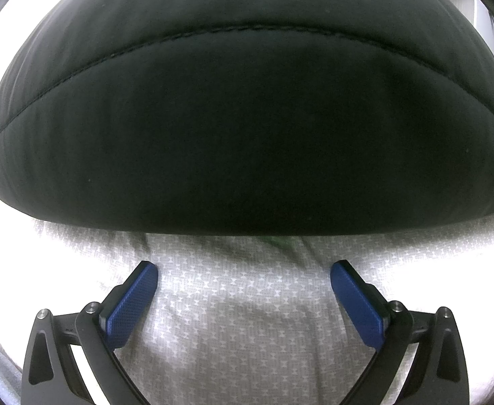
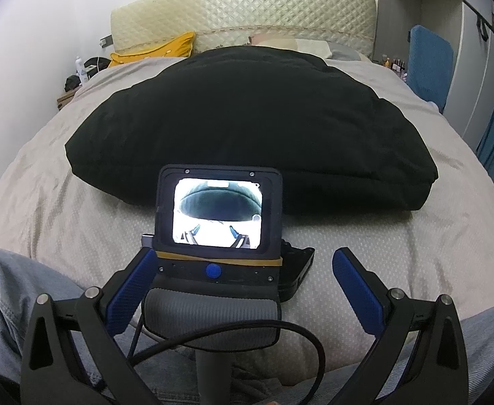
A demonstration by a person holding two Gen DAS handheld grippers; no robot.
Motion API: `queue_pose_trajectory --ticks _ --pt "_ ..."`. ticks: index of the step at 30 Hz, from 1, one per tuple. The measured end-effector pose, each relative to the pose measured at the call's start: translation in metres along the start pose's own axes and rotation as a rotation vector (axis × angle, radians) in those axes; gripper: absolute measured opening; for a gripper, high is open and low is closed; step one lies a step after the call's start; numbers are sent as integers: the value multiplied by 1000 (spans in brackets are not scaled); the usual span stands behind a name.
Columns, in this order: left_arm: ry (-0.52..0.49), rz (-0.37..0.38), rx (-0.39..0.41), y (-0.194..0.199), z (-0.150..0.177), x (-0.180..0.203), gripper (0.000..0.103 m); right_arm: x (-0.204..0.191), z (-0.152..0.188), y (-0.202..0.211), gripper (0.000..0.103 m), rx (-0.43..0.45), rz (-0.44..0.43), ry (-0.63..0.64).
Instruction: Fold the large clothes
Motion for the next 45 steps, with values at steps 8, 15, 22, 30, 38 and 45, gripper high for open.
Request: queue_pose_trajectory --ticks 8,15,22,30,38,45 --pt "0 0 0 0 0 0 103 5 -3 7 103 10 -9 -16" --pt "4 7 -2 -2 -1 -2 103 47 -15 28 103 74 -21 -136" --pt "4 4 2 2 -2 -2 103 62 -23 36 103 109 -41 -187" --pt "7 -7 7 4 -2 1 103 43 -30 59 103 189 -25 -78" --pt "-91 81 -77 21 3 -4 102 46 -46 111 103 316 15 -36" --pt "-4 145 110 123 -6 -64 102 55 -51 161 103 398 46 -27"
Point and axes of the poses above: each gripper's, at about its wrist camera, not at the fingertips, and y roughly against the way its jaws point, x to its right, z to its underside, the point moved 9 cm from there along -y, roughly the way its jaws point, and after that the axes turned 14 degrees about -x, right-handed, at the moved point
